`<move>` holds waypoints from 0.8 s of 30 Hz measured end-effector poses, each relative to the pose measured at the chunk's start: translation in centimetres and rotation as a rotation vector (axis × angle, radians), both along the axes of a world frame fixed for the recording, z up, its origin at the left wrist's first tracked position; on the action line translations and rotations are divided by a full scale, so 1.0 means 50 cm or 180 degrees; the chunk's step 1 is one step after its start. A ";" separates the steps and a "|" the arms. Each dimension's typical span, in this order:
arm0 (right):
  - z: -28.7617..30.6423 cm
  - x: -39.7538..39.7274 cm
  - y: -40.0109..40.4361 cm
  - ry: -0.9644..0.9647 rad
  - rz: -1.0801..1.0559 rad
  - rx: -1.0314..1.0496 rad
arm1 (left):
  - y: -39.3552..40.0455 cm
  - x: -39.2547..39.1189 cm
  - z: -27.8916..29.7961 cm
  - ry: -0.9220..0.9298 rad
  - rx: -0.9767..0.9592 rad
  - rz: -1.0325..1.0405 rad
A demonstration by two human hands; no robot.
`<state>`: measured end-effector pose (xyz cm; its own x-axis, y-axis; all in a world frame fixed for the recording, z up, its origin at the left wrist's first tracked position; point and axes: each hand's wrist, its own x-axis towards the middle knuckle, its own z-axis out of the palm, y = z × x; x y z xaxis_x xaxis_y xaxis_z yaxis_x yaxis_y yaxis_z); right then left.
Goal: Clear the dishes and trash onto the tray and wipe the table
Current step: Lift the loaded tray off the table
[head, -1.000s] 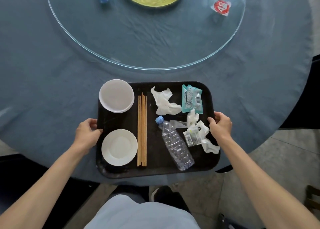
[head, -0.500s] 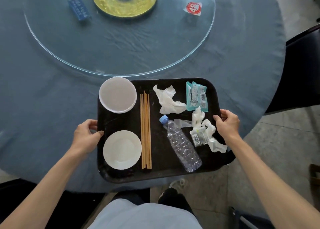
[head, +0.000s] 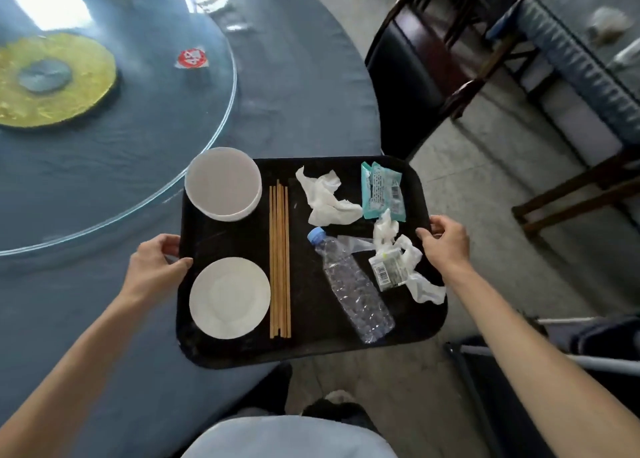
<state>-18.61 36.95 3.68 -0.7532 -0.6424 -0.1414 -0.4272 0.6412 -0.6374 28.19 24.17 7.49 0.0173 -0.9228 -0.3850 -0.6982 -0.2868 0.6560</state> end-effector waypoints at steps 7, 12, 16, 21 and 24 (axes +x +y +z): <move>0.094 -0.146 0.248 0.0065 -0.0673 -0.0100 | 0.033 -0.227 0.078 0.0123 -0.0088 -0.0719; 0.165 -0.237 0.460 -0.0018 -0.1157 -0.0253 | 0.103 -0.405 0.137 0.0284 -0.0076 -0.1210; 0.223 -0.305 0.623 0.0145 -0.1519 -0.0303 | 0.164 -0.552 0.177 0.0459 0.0028 -0.1728; 0.280 -0.376 0.820 0.0127 -0.2005 -0.0451 | 0.253 -0.755 0.220 0.0631 0.0041 -0.2143; 0.308 -0.407 0.934 0.0146 -0.2362 -0.0502 | 0.316 -0.869 0.249 0.0750 0.0098 -0.2454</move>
<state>-38.95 83.64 19.10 -0.9985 0.0251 -0.0479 0.0522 0.6735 -0.7374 -15.27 39.95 19.93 -0.7047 -0.6309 -0.3246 -0.5513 0.1990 0.8102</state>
